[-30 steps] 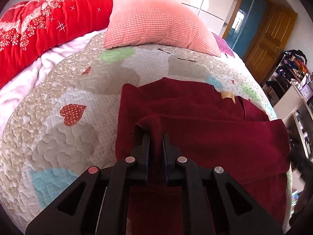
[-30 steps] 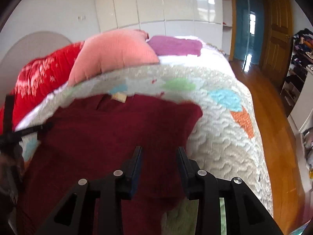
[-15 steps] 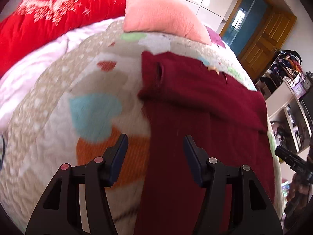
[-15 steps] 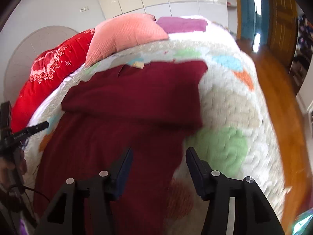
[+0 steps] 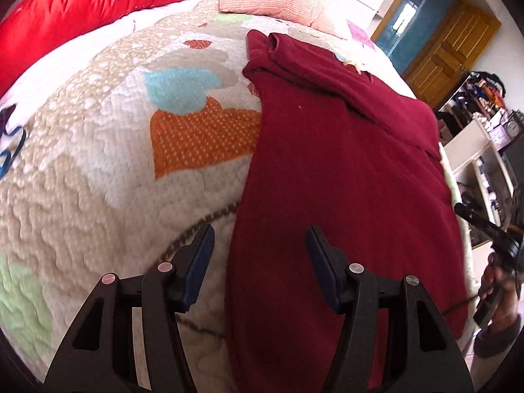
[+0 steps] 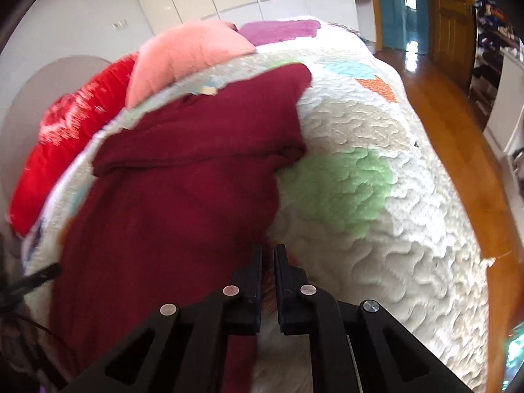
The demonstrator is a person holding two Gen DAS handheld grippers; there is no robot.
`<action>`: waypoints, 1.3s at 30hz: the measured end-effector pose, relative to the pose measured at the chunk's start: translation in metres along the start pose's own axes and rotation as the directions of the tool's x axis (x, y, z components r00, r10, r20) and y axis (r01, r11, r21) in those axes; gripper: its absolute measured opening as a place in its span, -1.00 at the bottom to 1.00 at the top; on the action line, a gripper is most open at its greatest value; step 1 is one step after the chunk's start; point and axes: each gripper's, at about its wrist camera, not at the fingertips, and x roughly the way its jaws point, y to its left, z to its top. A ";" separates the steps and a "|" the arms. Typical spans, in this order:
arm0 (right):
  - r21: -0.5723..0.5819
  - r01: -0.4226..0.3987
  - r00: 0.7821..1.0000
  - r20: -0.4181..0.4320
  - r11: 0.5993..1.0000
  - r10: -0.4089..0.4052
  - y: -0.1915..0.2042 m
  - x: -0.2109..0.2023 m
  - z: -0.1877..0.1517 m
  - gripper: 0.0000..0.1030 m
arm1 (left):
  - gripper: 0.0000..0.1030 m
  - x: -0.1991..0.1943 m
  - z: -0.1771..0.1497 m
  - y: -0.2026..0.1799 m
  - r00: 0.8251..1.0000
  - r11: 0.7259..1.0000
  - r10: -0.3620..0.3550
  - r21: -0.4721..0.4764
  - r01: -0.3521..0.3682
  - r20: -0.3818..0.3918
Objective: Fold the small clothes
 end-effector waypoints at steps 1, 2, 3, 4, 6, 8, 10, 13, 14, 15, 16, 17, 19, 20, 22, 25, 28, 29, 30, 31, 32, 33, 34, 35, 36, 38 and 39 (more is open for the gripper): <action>0.023 -0.039 0.999 0.009 0.999 0.039 -0.001 -0.011 -0.006 -0.73 | 0.13 -0.002 -0.002 0.000 1.000 1.000 -0.008 -0.002 0.008 0.001; 0.037 -0.069 0.998 0.006 0.997 0.068 -0.003 -0.019 -0.011 -0.56 | 0.13 -0.006 -0.006 0.000 1.000 1.000 -0.014 0.001 0.014 0.000; 0.043 -0.108 0.994 -0.010 0.993 0.108 -0.003 -0.027 -0.019 -0.08 | 0.13 -0.008 -0.009 0.000 1.000 1.000 -0.015 0.006 0.015 -0.004; 0.042 -0.148 0.988 -0.033 0.988 0.150 -0.002 -0.034 -0.029 0.13 | 0.13 -0.010 -0.011 -0.001 1.000 1.000 -0.015 0.013 0.015 -0.008; 0.029 -0.197 0.978 -0.064 0.980 0.198 0.001 -0.045 -0.049 0.13 | 0.13 -0.014 -0.021 -0.002 1.000 0.999 -0.011 0.032 0.012 -0.020; 0.009 -0.236 0.966 -0.108 0.972 0.236 0.004 -0.054 -0.070 0.13 | 0.13 -0.016 -0.030 -0.001 0.999 0.999 -0.006 0.042 0.007 -0.037; 0.022 -0.272 0.949 -0.156 0.962 0.272 0.004 -0.057 -0.092 0.13 | 0.13 -0.018 -0.040 -0.001 0.999 0.999 -0.001 0.052 0.004 -0.052; 0.065 -0.304 0.930 -0.194 0.950 0.311 0.001 -0.054 -0.116 0.14 | 0.22 -0.022 -0.052 0.001 0.998 0.999 0.009 0.047 -0.007 -0.058; 0.061 -0.310 0.932 -0.177 0.949 0.316 0.001 -0.057 -0.121 0.14 | 0.27 -0.024 -0.056 0.002 0.998 0.999 0.012 0.036 -0.010 -0.056; 0.056 -0.314 0.933 -0.165 0.948 0.319 0.002 -0.060 -0.125 0.16 | 0.27 -0.024 -0.058 0.003 0.998 1.000 0.013 0.028 -0.012 -0.054; 0.057 -0.316 0.933 -0.160 0.947 0.322 0.002 -0.060 -0.125 0.20 | 0.27 -0.025 -0.060 0.004 0.998 1.000 0.015 0.024 -0.014 -0.053; 0.066 -0.323 0.931 -0.155 0.944 0.329 0.002 -0.060 -0.125 0.23 | 0.27 -0.025 -0.061 0.003 0.999 1.000 0.018 0.022 -0.017 -0.050; 0.080 -0.334 0.927 -0.151 0.939 0.343 0.005 -0.057 -0.123 0.25 | 0.27 -0.025 -0.062 0.002 0.999 0.999 0.030 0.023 -0.029 -0.046; 0.079 -0.335 0.927 -0.152 0.939 0.343 0.007 -0.055 -0.123 0.25 | 0.27 -0.025 -0.063 0.000 0.998 0.999 0.038 0.024 -0.037 -0.043; 0.064 -0.338 0.927 -0.150 0.939 0.344 0.016 -0.053 -0.123 0.26 | 0.28 -0.024 -0.063 -0.001 0.998 0.999 0.048 0.027 -0.047 -0.039; 0.056 -0.336 0.931 -0.130 0.940 0.340 0.021 -0.052 -0.125 0.26 | 0.28 -0.022 -0.063 -0.003 0.998 0.998 0.059 0.035 -0.058 -0.037; 0.042 -0.312 0.942 -0.119 0.949 0.314 0.023 -0.053 -0.125 -0.63 | 0.28 -0.022 -0.063 -0.003 0.998 0.998 0.058 0.034 -0.056 -0.038; 0.007 -0.295 0.948 -0.127 0.956 0.293 0.025 -0.054 -0.125 -0.74 | 0.28 -0.022 -0.064 -0.003 0.998 0.998 0.056 0.033 -0.054 -0.039; 0.003 -0.296 0.948 -0.123 0.955 0.294 0.024 -0.056 -0.124 -0.76 | 0.28 -0.022 -0.064 -0.003 0.998 0.998 0.054 0.032 -0.052 -0.040; 0.008 -0.301 0.947 -0.115 0.954 0.300 0.023 -0.059 -0.123 -0.78 | 0.28 -0.022 -0.063 -0.003 0.998 0.998 0.053 0.031 -0.051 -0.042; 0.005 -0.298 0.949 -0.104 0.955 0.297 0.023 -0.062 -0.122 -0.78 | 0.28 -0.022 -0.063 -0.003 0.998 0.998 0.052 0.030 -0.051 -0.043; -0.003 -0.294 0.951 -0.098 0.956 0.292 0.022 -0.065 -0.121 -0.79 | 0.28 -0.022 -0.063 -0.003 0.998 0.998 0.051 0.029 -0.050 -0.046; -0.017 -0.288 0.954 -0.091 0.958 0.285 0.023 -0.068 -0.120 -0.80 | 0.28 -0.023 -0.063 -0.003 0.998 0.998 0.049 0.027 -0.048 -0.049; -0.027 -0.283 0.956 -0.091 0.959 0.279 0.023 -0.070 -0.119 -0.80 | 0.28 -0.024 -0.064 -0.002 0.998 0.999 0.046 0.024 -0.045 -0.052; -0.034 -0.278 0.957 -0.096 0.960 0.274 0.023 -0.070 -0.119 -0.80 | 0.28 -0.025 -0.064 -0.002 0.998 0.999 0.040 0.017 -0.040 -0.057; -0.043 -0.269 0.958 -0.117 0.962 0.262 0.024 -0.065 -0.120 -0.80 | 0.28 -0.027 -0.066 0.000 0.998 1.000 0.026 0.003 -0.025 -0.065; -0.040 -0.274 0.955 -0.129 0.961 0.267 0.024 -0.061 -0.121 -0.80 | 0.28 -0.028 -0.068 0.001 0.997 1.000 0.017 -0.007 -0.017 -0.070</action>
